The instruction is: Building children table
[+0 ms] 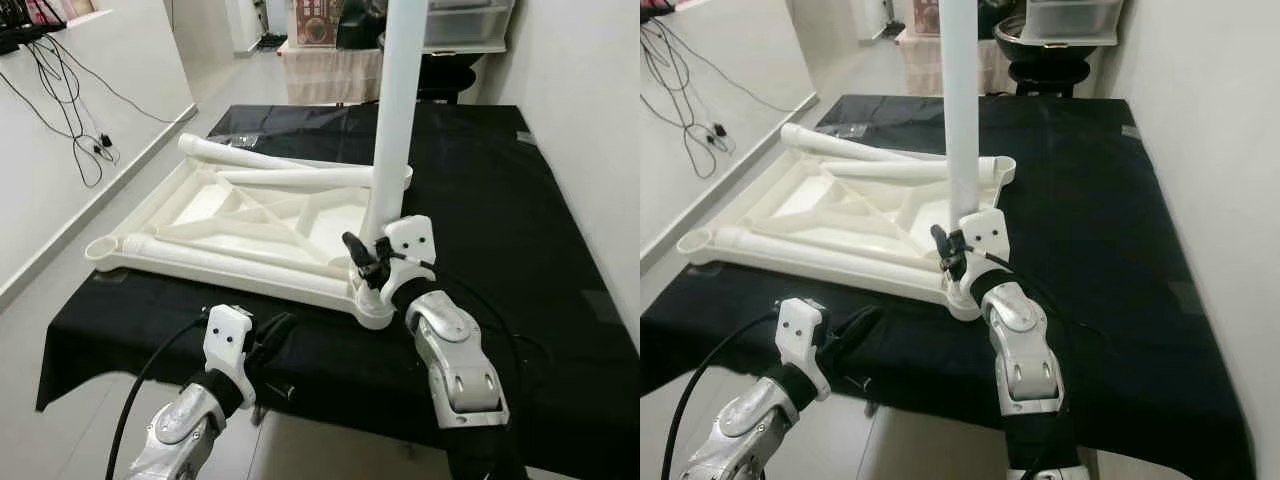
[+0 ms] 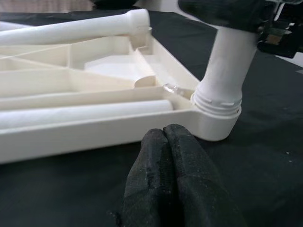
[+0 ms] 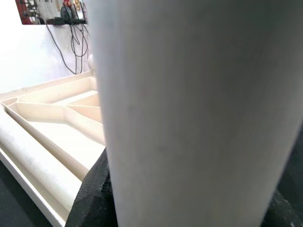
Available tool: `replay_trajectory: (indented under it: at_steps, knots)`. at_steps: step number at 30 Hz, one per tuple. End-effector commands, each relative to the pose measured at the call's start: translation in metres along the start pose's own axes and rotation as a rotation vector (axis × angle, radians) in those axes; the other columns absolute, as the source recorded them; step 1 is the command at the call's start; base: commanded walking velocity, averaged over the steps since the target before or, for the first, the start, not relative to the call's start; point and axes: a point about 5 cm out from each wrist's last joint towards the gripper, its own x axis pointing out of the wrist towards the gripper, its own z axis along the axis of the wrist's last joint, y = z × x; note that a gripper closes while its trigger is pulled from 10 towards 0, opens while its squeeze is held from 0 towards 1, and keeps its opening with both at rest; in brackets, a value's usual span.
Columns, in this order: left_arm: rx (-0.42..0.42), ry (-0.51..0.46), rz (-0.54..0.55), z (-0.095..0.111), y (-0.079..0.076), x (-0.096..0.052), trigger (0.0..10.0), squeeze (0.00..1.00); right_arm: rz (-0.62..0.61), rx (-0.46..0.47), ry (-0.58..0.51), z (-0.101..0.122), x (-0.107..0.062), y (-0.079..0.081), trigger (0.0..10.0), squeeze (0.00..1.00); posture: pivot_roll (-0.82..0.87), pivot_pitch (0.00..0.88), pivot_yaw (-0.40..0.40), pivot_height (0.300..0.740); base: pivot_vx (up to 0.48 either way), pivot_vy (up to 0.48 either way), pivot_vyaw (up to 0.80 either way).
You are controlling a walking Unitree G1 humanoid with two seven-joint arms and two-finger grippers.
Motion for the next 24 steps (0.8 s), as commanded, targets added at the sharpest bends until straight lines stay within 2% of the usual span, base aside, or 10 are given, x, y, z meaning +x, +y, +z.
replay_trajectory:
  at_steps: [1,4,5,9,10,12,13,17,23,24]
  knots:
    - [-0.001,0.029,0.005,-0.005,0.003,-0.002,10.0,0.0,-0.011,0.032,0.239,-0.052,-0.006,-0.006,10.0,0.0,0.0,0.135,0.076,0.74,0.0,0.0,0.0]
    - [0.001,0.024,0.019,-0.004,0.005,-0.001,10.0,0.0,0.066,0.028,0.199,-0.045,0.002,-0.009,10.0,0.0,0.0,0.134,0.075,0.74,0.0,0.0,0.0]
    - [0.0,0.023,0.021,-0.004,0.005,-0.001,10.0,0.0,0.13,0.047,0.157,-0.036,0.007,-0.01,10.0,1.0,0.01,0.135,0.075,0.74,0.0,0.0,0.0]
    - [-0.003,0.024,0.016,-0.004,0.005,-0.001,10.0,0.0,0.289,0.084,0.093,-0.018,0.013,-0.01,10.0,1.0,0.01,0.137,0.073,0.74,0.0,0.0,0.0]
    - [-0.005,0.024,0.014,-0.004,0.004,0.0,10.0,0.0,0.358,0.034,0.074,-0.011,0.013,-0.012,10.0,0.8,0.02,0.14,0.072,0.74,0.0,0.0,0.0]
    - [-0.006,0.023,0.012,-0.004,0.003,0.0,10.0,0.0,0.403,-0.004,0.063,-0.007,0.012,-0.013,10.0,0.8,0.02,0.14,0.071,0.74,0.0,0.0,0.0]
    - [-0.007,0.022,0.011,-0.003,0.002,0.0,10.0,0.0,0.472,-0.059,0.052,0.0,0.012,-0.019,10.0,0.0,0.02,0.146,0.069,0.74,0.0,0.0,0.0]
    - [-0.009,0.018,0.011,-0.003,0.0,-0.001,10.0,0.0,0.658,-0.12,0.042,0.017,0.016,-0.03,10.0,0.0,0.03,0.154,0.066,0.74,0.0,0.0,0.0]
    - [-0.011,0.016,0.009,-0.002,-0.003,-0.004,10.0,0.0,0.786,-0.147,0.038,0.027,0.026,-0.035,10.0,0.0,0.04,0.166,0.061,0.74,0.0,0.0,0.0]
    - [-0.012,0.017,0.009,-0.001,-0.004,-0.005,10.0,0.0,0.803,-0.139,0.044,0.028,0.029,-0.036,9.5,0.0,0.04,0.17,0.058,0.74,0.0,0.0,0.0]
